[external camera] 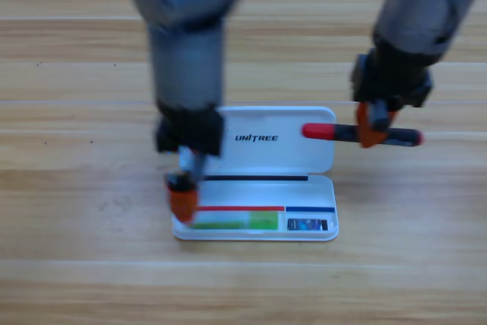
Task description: Clean up eraser and pencils
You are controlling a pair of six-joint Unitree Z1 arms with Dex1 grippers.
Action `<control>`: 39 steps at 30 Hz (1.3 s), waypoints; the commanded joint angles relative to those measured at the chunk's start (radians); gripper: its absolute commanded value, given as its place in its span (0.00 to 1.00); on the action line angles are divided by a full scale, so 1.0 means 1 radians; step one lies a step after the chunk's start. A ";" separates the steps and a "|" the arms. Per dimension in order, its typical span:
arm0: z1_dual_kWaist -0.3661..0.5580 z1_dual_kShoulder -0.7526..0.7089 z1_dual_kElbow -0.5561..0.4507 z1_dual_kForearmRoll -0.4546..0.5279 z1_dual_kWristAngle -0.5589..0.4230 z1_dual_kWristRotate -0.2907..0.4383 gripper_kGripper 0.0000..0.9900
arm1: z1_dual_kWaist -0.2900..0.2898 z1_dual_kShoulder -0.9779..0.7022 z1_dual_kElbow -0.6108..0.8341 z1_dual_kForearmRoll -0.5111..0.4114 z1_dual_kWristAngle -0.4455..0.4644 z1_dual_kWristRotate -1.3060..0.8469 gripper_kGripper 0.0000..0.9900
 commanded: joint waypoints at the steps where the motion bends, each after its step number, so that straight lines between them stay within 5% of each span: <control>1: 0.193 -0.222 0.107 0.026 0.024 0.090 1.00 | 0.088 0.210 -0.115 0.029 0.017 0.026 0.00; 8: 0.320 -0.334 0.193 0.024 0.027 0.173 1.00 | 0.132 0.356 -0.286 0.046 0.010 0.047 0.00; 19: 0.368 -0.443 0.265 0.026 0.031 0.165 1.00 | 0.146 0.435 -0.363 0.055 0.002 0.092 0.00; 20: 0.369 -0.446 0.269 0.026 0.029 0.165 1.00 | 0.146 0.435 -0.363 0.055 0.002 0.098 0.06; 24: 0.369 -0.452 0.283 0.026 0.027 0.164 1.00 | 0.146 0.434 -0.363 0.056 -0.003 0.121 0.84; 25: 0.368 -0.452 0.283 0.026 0.027 0.162 1.00 | 0.146 0.432 -0.363 0.056 -0.006 0.121 0.92; 32: 0.368 -0.451 0.300 0.021 0.026 0.159 1.00 | 0.146 0.349 -0.360 0.079 0.005 0.119 0.99; 39: 0.368 -0.448 0.297 0.011 0.023 0.155 1.00 | 0.152 0.033 -0.222 0.082 0.183 0.124 0.99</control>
